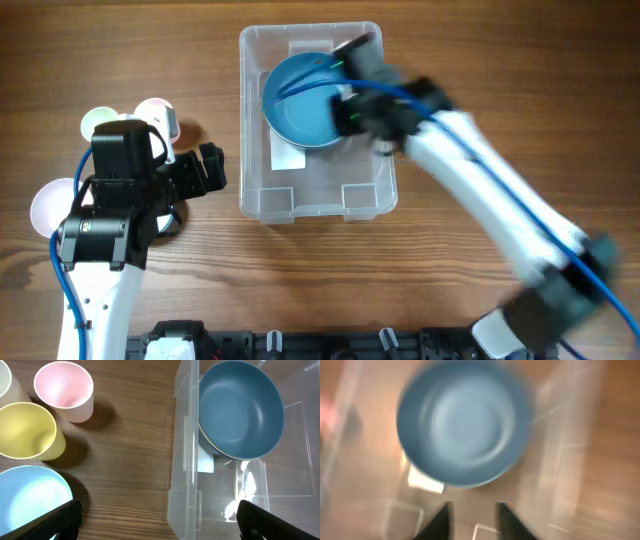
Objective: Pack container
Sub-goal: 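Carry the teal bowl over and stack it onto the cream bowl, then retract the right arm and reach the left gripper to the pink cup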
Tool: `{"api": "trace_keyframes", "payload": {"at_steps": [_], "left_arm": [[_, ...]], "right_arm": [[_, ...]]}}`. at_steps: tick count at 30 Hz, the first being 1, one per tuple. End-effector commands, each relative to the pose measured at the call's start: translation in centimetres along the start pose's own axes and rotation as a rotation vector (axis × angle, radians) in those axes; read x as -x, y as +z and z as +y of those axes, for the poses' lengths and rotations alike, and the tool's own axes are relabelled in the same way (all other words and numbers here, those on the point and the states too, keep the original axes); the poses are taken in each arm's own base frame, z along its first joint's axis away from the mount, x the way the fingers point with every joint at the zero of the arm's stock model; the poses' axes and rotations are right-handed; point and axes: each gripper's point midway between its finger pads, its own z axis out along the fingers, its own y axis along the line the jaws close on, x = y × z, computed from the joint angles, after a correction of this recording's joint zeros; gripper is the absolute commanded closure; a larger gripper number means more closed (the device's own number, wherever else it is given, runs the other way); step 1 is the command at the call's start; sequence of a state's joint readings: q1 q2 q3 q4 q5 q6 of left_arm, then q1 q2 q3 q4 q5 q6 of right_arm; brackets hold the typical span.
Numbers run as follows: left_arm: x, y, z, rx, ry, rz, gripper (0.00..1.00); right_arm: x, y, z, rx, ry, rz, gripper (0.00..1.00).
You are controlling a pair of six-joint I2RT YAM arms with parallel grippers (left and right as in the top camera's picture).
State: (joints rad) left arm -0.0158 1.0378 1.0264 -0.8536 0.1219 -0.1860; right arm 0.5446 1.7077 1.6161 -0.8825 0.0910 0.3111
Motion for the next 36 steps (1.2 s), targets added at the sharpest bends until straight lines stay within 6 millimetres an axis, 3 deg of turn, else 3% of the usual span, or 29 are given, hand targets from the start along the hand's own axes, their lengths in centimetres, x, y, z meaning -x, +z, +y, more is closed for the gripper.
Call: {"api": "trace_keyframes", "payload": {"at_steps": [1,3,5,8,12,14,16,19,21,23,31,36], "left_arm": [[0.5,-0.3,-0.3,-0.012,-0.006,-0.012,0.0],[0.6,-0.3,-0.4,-0.013,-0.004,-0.016,0.0],[1.3,-0.4,-0.4,-0.015,-0.007,-0.042,0.0],[3.7,-1.2,2.0,0.11,-0.155,-0.098,0.0],[8.2,-0.6,2.9,0.153,-0.2,-0.084,0.08],[10.0,1.0,3.3,0.17,-0.21,-0.063,0.08],[11.0,3.8,3.7,0.188,-0.211,-0.015,0.07],[10.1,7.9,5.1,0.245,-0.218,0.074,0.06],[7.9,11.9,6.7,0.3,-0.223,0.179,0.04],[6.8,14.2,7.6,0.323,-0.226,0.228,0.04],[4.8,19.8,9.5,0.353,-0.233,0.288,0.05],[4.4,21.1,9.8,0.354,-0.23,0.295,0.06]], "right_arm": [[4.4,-8.9,-8.4,-0.105,0.245,-0.238,0.23],[4.2,-11.3,-11.6,-0.131,0.312,-0.268,0.12],[2.8,-13.0,-15.5,-0.183,0.396,-0.251,0.12],[0.1,-13.3,-19.3,-0.267,0.456,-0.166,0.14],[-1.4,-12.8,-21.0,-0.303,0.481,-0.106,0.16],[-1.4,-12.8,-21.1,-0.304,0.483,-0.106,0.16],[-1.5,-12.9,-21.2,-0.309,0.495,-0.108,0.16],[-1.6,-12.9,-21.7,-0.323,0.513,-0.108,0.16],[-1.7,-12.9,-21.8,-0.324,0.515,-0.105,0.16],[-1.7,-12.9,-21.8,-0.324,0.514,-0.103,0.16],[-2.0,-12.9,-21.7,-0.325,0.515,-0.093,0.17],[-2.0,-12.9,-21.7,-0.324,0.516,-0.092,0.18]]}}
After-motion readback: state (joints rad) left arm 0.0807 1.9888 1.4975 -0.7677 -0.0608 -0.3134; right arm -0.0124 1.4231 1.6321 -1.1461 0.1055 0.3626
